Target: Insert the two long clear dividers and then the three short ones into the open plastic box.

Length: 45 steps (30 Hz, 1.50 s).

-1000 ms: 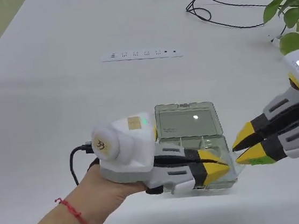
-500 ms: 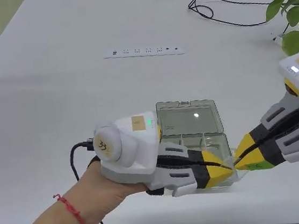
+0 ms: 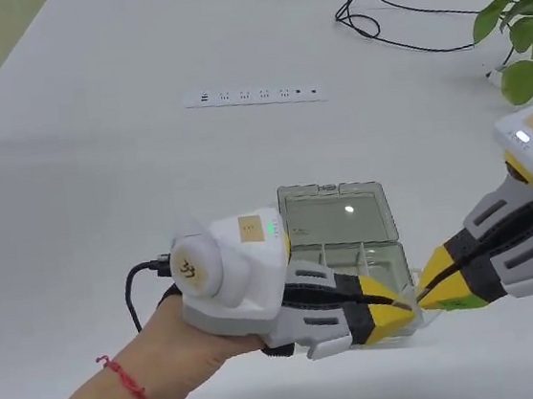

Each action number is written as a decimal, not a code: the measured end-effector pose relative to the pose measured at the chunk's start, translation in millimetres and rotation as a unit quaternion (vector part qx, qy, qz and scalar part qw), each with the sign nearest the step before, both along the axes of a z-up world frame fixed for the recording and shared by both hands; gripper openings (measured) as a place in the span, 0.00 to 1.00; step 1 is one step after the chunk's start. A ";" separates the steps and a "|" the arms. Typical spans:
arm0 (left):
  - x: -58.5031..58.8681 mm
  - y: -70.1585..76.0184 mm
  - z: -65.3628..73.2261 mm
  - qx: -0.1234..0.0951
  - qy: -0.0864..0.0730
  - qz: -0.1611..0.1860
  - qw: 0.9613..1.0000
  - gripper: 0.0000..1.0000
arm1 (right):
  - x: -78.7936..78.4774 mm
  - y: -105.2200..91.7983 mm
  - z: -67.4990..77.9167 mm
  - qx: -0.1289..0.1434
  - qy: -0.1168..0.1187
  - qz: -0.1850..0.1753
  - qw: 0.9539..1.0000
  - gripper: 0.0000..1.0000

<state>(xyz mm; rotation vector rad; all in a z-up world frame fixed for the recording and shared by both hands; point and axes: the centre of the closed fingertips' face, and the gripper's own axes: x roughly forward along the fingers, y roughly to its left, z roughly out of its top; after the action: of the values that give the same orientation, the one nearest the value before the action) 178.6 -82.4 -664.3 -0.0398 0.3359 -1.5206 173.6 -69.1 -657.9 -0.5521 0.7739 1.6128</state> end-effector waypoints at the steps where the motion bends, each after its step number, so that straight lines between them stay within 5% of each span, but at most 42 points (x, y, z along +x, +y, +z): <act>1: 0.0 0.7 -0.9 0.002 0.001 0.001 1.000 0.00 | 0.3 0.0 0.0 0.000 0.000 0.000 1.000 0.03; 16: 14.1 19.5 -14.8 0.017 0.010 0.048 0.999 0.15 | 15.9 -9.4 -5.5 -0.016 -0.018 -0.019 1.000 0.03; 45: 47.5 73.5 -47.0 0.069 -0.006 0.126 0.990 0.74 | 65.3 -23.8 -42.3 -0.080 -0.058 -0.034 0.995 0.03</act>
<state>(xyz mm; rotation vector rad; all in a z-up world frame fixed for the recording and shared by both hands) 226.1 -8.9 -711.3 0.0363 0.4103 -1.2438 238.9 -92.9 -700.1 -0.7199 0.8313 1.4508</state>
